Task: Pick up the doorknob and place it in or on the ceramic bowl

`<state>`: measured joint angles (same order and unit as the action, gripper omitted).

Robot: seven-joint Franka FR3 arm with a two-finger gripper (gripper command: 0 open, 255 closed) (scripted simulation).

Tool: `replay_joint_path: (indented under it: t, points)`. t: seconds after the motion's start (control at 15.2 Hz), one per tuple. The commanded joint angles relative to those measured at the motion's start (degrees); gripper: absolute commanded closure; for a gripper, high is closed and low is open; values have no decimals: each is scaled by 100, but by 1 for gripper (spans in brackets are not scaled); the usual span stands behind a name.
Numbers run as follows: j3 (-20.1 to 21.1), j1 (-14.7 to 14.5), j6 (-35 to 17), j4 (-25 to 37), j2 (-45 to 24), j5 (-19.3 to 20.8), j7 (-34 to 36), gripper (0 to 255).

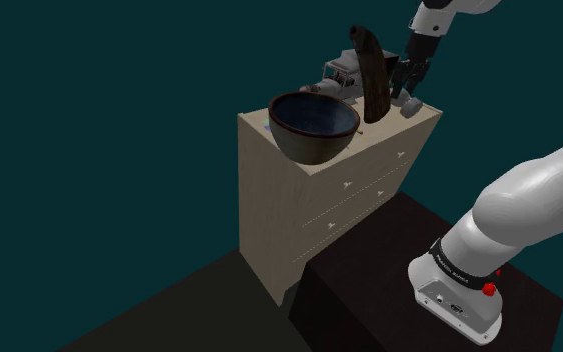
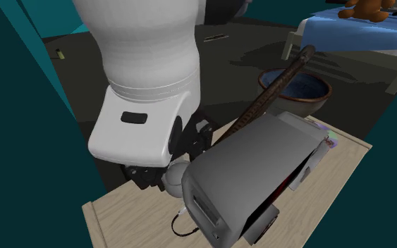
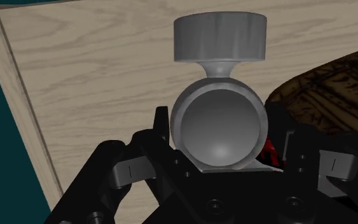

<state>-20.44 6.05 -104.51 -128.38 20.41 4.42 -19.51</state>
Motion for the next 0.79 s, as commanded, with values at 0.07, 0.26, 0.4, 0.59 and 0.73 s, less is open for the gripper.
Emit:
replay_joint_path:
  t: [0.07,0.26,0.4,0.59,0.73]
  points:
    - [19,-3,237,204,32,-2,8,255]
    - [39,-10,470,418,51,-8,17,255]
    - [52,-15,624,566,57,-14,22,255]
    - [68,-24,854,798,56,-24,27,255]
    - [78,-30,1008,958,49,-31,29,255]
